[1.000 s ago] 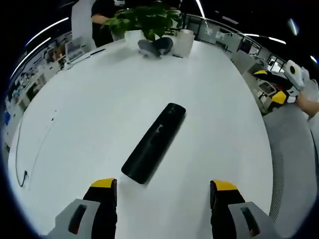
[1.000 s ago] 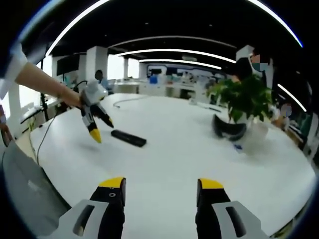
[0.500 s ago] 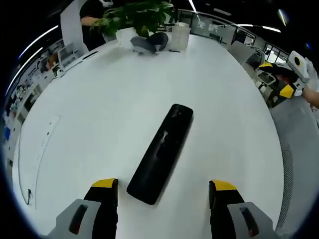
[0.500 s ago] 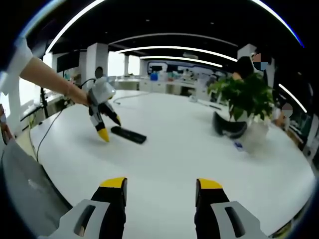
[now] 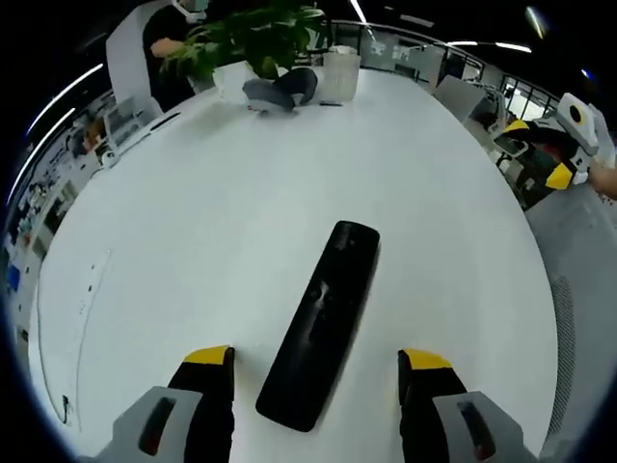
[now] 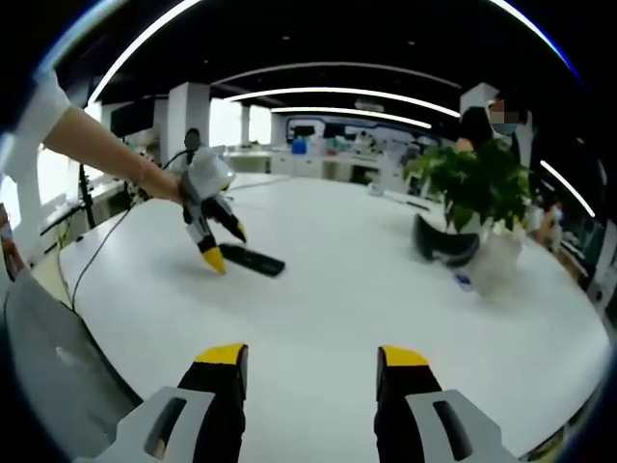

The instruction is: Press the specified remote control buttons in sequence, fully releasing each button before pressing the next.

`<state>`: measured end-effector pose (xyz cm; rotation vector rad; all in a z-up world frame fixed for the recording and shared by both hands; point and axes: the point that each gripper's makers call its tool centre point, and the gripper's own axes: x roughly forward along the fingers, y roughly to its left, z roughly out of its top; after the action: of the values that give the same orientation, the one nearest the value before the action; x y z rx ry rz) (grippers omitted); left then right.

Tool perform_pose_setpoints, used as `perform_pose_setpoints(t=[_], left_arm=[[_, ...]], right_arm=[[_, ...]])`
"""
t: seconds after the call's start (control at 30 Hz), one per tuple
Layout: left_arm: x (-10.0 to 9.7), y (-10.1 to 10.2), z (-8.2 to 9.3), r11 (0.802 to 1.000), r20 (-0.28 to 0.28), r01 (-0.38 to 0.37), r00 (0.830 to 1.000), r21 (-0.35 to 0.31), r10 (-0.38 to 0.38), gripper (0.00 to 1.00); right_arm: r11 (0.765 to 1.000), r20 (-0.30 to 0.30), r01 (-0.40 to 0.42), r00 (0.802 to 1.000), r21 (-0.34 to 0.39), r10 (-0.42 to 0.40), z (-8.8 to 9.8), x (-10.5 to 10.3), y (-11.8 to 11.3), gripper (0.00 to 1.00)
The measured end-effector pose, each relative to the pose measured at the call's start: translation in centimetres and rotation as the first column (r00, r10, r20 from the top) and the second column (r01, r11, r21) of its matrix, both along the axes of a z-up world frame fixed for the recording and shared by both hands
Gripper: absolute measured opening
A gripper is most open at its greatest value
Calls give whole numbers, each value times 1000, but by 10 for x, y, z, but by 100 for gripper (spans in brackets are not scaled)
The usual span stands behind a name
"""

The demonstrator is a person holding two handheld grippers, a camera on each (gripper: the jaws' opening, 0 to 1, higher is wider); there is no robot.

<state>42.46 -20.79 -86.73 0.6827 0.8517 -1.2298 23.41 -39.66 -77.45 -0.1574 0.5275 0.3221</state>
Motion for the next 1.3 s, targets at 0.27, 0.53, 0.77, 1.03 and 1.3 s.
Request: perform_pose_setpoints(t=[0.27,0.53,0.77,1.03,1.3], left_arm=[[-15,-18,3,982,27,188,982,-2,-188,45],[-26,-19,2,978,6,209,978,2,-209,24],[-25,-18,1,985,1,172,985,19,-172,24],[-30,-18,1,989,-2,148,989,25,-148,24],[-42,-17,1,989,-2,147,989,32,-147,24]], right_arm=[[1000,1,-6,1000,3,6,0,0,1,50],[1000,-1,-12,1000,4,12,0,0,1,48],[1000,-8,-24,1000,4,24,-1,-1,3,46],[1000,-17,-27,999,0,27,-3,-2,4,44],[999,-20,-32,999,-3,32,-3,-3,4,43]])
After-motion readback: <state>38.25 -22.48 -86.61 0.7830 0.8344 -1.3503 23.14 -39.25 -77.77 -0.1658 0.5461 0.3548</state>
